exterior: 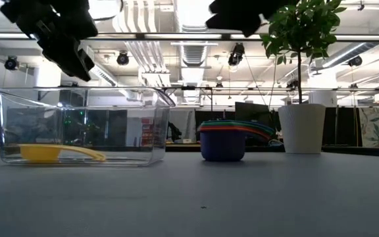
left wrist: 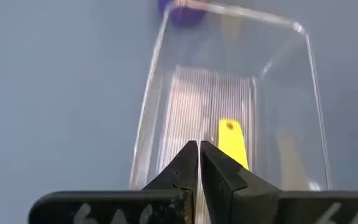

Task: Nest measuring cups in basket
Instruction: Stack the yellow measuring cup on the top of the blue measuring cup

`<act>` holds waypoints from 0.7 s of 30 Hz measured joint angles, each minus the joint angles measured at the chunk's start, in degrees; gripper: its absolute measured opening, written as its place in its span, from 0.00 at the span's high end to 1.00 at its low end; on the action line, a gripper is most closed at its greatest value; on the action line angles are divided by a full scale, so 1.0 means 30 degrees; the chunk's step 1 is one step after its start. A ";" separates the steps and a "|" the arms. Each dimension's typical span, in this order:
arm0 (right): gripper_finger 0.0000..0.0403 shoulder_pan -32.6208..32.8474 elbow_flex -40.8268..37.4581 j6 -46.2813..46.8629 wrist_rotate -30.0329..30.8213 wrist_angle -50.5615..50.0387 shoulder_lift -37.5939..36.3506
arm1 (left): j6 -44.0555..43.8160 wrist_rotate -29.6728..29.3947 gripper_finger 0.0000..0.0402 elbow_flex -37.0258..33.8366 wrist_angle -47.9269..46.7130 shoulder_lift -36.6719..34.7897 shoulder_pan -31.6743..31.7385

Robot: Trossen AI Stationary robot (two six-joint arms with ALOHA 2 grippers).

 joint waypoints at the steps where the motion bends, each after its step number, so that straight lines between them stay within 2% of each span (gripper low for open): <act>1: 0.44 0.0119 -0.0561 0.0055 -0.0007 0.0547 -0.0390 | 0.0010 0.0091 1.00 0.0271 -0.0402 0.0388 -0.0108; 6: 0.44 0.0315 -0.2816 -0.0279 0.0031 0.3883 -0.1495 | 0.0646 0.2423 0.96 0.0541 -0.0778 0.2882 -0.1312; 12: 0.44 0.0315 -0.3484 -0.0368 0.0029 0.4940 -0.1344 | 0.1289 0.2439 0.82 0.0842 -0.1292 0.5791 -0.2976; 14: 0.44 0.0315 -0.3484 -0.0360 0.0024 0.4956 -0.1160 | 0.1947 0.1898 0.76 0.1340 -0.1620 0.6594 -0.3476; 17: 0.44 0.0315 -0.3477 -0.0251 0.0030 0.4936 -0.0882 | 0.2655 -0.0136 0.70 0.1991 -0.2439 0.7692 -0.4319; 21: 0.44 0.0315 -0.3477 -0.0074 0.0030 0.4997 -0.0662 | 0.4039 -0.2071 0.66 0.2565 -0.3302 0.9067 -0.5186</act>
